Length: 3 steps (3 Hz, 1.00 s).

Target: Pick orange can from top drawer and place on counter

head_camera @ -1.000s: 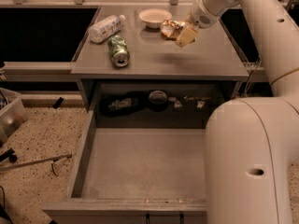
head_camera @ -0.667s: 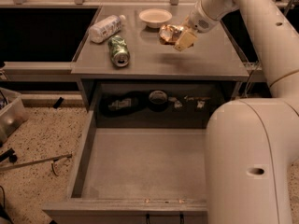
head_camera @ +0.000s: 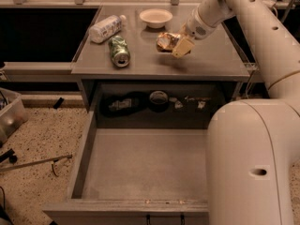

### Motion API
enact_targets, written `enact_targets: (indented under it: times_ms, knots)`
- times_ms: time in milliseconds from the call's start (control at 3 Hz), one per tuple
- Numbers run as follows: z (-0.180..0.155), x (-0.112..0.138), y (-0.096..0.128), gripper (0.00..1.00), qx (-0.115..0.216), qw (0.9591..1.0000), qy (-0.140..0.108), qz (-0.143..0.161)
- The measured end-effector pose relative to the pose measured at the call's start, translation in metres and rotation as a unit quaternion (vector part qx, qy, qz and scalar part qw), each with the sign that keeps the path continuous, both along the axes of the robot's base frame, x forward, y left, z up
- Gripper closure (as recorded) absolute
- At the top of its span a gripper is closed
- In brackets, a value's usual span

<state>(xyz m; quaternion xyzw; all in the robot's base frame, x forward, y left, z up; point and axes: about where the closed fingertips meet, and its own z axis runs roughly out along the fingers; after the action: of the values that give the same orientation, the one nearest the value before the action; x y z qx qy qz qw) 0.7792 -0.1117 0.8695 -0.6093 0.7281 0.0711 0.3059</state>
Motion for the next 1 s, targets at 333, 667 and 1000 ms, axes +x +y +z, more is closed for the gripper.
enact_targets:
  times_ms: [333, 667, 1000]
  knots:
    - [-0.0145, -0.0080, 0.0020, 1.00, -0.004, 0.9998, 0.020, 0.001]
    - [-0.0147, -0.0080, 0.0021, 1.00, -0.004, 0.9998, 0.020, 0.001]
    - [-0.0147, -0.0080, 0.0021, 0.81, -0.004, 0.9998, 0.020, 0.001]
